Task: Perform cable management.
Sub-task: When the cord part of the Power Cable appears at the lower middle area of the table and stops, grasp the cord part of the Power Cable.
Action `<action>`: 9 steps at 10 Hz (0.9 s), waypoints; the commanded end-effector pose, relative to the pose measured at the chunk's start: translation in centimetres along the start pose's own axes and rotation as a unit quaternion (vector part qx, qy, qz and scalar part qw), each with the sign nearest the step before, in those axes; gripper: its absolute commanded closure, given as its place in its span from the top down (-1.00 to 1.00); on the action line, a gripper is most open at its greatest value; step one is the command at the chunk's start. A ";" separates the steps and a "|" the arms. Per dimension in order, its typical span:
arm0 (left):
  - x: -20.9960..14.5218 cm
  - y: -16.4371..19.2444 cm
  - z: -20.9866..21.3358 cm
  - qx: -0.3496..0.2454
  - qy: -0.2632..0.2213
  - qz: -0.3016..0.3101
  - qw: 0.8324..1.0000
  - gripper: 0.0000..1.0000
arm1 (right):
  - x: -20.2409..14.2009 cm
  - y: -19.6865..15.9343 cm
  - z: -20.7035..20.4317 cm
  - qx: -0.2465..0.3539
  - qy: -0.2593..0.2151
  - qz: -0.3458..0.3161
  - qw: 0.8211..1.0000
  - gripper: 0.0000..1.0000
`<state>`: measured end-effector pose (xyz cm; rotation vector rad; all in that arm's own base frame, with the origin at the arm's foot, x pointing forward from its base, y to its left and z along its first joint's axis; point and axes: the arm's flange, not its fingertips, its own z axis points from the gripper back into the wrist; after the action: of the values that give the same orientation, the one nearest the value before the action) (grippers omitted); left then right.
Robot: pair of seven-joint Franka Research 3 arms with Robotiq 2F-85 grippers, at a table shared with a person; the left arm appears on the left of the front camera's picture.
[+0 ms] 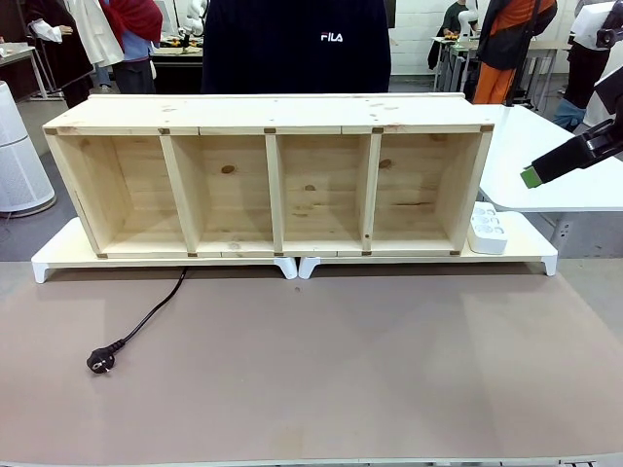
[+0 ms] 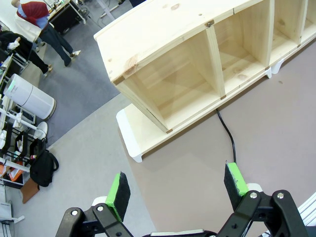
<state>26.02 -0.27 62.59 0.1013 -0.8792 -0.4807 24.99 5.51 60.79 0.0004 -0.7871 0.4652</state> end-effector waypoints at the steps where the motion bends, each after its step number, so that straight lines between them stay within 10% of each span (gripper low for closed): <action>1: 0.0 0.0 0.1 0.001 -0.001 0.000 1.000 1.00 | 0.0 0.0 -0.1 0.000 0.001 0.000 1.000 0.99; 9: 0.0 0.0 0.1 0.001 -0.001 0.000 1.000 1.00 | 0.0 0.0 -0.1 0.000 0.001 0.000 1.000 0.99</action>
<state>26.02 -0.27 62.59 0.1013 -0.8792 -0.4807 24.99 5.51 60.79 0.0004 -0.7872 0.4652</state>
